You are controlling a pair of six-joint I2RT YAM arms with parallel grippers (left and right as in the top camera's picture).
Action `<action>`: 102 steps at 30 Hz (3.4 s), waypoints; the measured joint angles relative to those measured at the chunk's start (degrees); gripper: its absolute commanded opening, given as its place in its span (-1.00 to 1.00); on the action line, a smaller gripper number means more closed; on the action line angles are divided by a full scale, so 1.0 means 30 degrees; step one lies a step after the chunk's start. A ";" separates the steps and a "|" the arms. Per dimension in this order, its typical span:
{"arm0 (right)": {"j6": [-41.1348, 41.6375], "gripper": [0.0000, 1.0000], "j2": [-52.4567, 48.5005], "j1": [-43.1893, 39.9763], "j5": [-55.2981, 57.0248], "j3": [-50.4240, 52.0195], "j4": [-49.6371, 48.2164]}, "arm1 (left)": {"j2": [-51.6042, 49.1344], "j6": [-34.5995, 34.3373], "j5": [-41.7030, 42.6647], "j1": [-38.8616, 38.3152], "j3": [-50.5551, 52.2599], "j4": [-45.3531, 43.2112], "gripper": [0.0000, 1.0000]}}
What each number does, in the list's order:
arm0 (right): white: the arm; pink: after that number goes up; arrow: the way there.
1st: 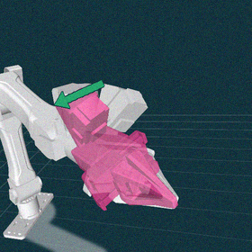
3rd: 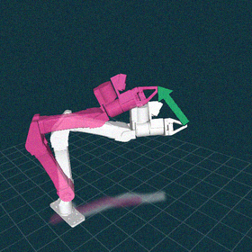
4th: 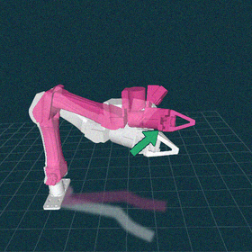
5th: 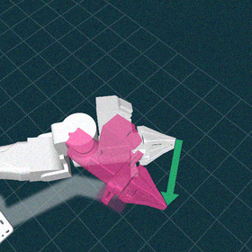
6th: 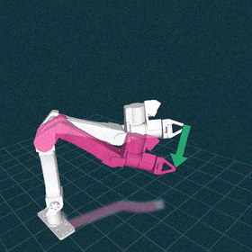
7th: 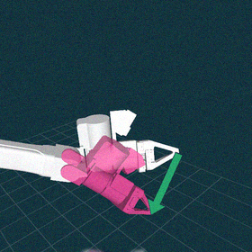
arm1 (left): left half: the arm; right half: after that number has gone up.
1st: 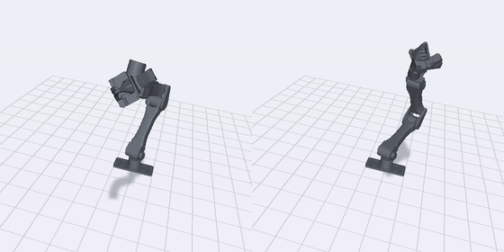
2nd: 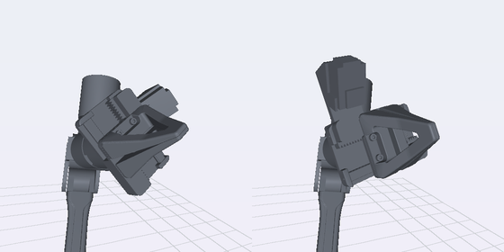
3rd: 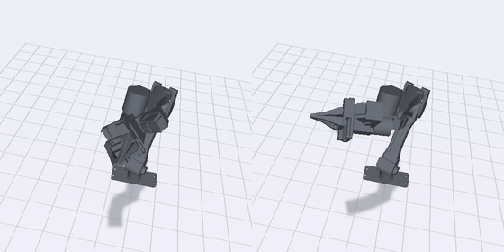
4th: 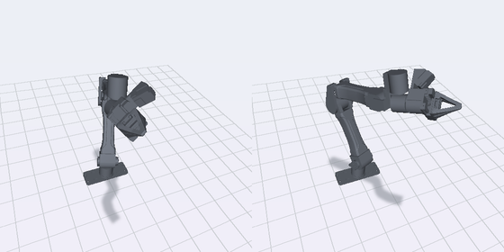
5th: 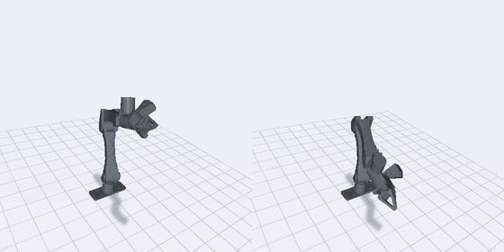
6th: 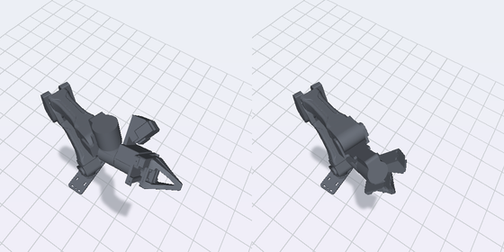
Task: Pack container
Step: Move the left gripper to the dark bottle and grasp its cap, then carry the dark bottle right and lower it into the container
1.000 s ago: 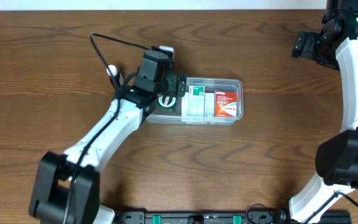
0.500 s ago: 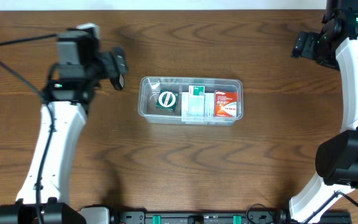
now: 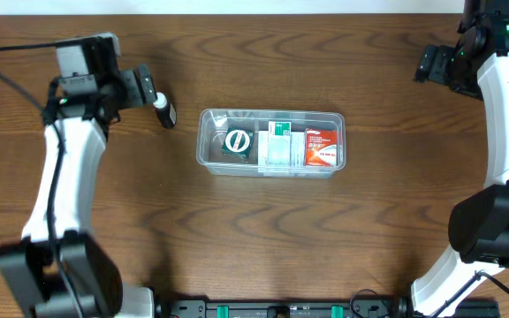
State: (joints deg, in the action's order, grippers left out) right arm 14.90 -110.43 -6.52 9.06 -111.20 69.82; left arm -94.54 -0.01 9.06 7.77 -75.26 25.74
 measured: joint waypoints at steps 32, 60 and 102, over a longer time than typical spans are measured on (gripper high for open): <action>0.0000 0.98 0.0000 0.0000 0.0000 0.0000 0.0000 | -0.3439 0.0517 0.1406 -0.1537 0.0000 -0.1013 0.97; 0.0000 0.98 0.0000 0.0000 0.0000 0.0000 0.0000 | -0.3985 -0.0984 -0.0240 -0.1501 0.0000 -0.0656 -0.82; 0.0000 0.99 0.0000 0.0000 -0.0007 0.0000 0.0000 | 0.4823 -0.1654 -0.1246 -0.6521 0.0080 0.4954 -0.88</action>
State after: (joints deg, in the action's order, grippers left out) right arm 14.90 -110.43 -6.52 9.04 -111.20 69.82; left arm -80.07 -4.97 5.32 -11.79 -75.02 40.60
